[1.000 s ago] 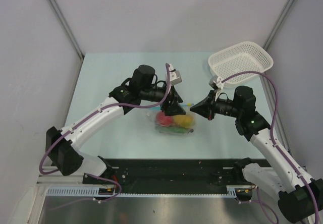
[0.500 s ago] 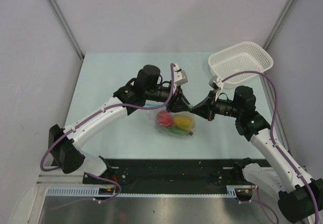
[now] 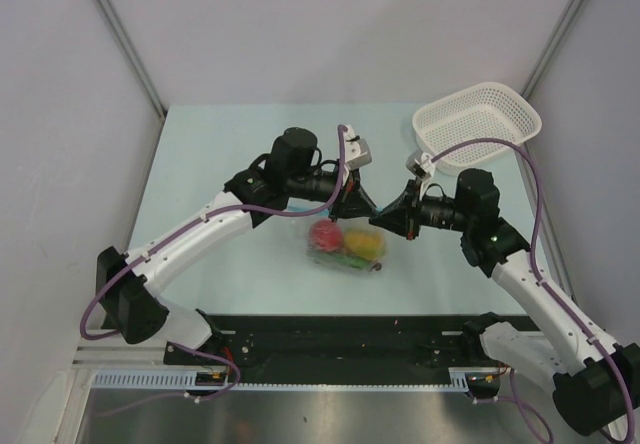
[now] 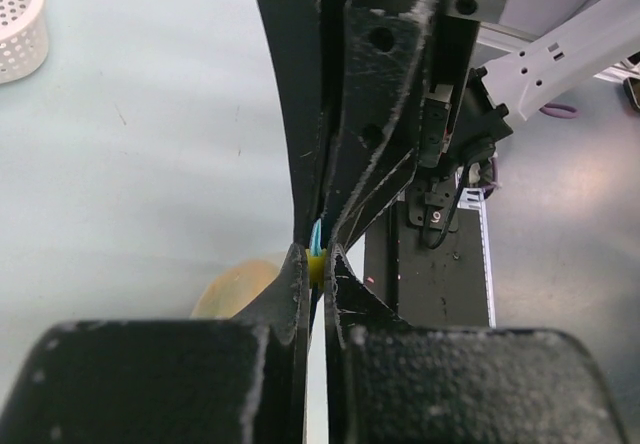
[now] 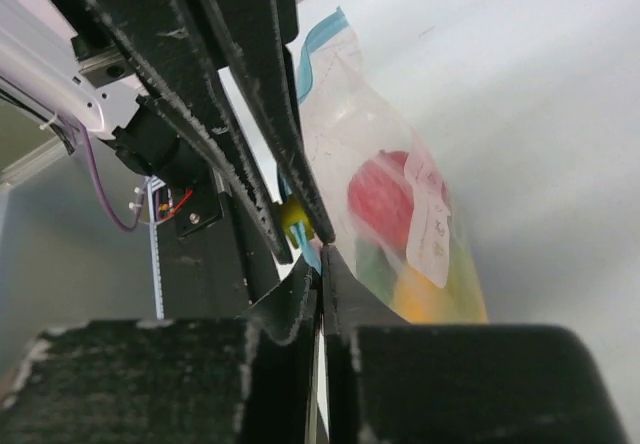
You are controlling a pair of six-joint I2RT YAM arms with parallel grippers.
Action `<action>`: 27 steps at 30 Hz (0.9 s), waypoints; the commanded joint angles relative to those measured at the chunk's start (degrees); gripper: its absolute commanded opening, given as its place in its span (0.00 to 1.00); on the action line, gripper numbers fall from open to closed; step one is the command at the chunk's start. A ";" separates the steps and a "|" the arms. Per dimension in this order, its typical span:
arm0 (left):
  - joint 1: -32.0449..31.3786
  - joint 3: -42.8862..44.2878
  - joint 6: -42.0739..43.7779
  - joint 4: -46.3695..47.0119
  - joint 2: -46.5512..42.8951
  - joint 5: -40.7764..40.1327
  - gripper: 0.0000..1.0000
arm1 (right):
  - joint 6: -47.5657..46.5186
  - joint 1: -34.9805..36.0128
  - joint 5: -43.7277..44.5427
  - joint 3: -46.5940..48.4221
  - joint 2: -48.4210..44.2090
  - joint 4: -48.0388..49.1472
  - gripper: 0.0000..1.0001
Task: Open the zip-top bag and remove the fake food
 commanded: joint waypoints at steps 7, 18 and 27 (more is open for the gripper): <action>1.23 0.31 -0.10 -7.85 -0.27 -13.63 0.00 | 4.33 -6.65 9.50 1.51 -3.63 3.40 0.00; 11.43 -14.65 -9.69 -15.06 -18.54 -27.71 0.00 | 2.41 -8.96 16.36 0.97 -3.83 -2.31 0.00; 12.14 -23.96 -14.09 -20.16 -32.17 -23.23 0.00 | 5.66 -7.20 15.93 5.01 4.95 2.17 0.00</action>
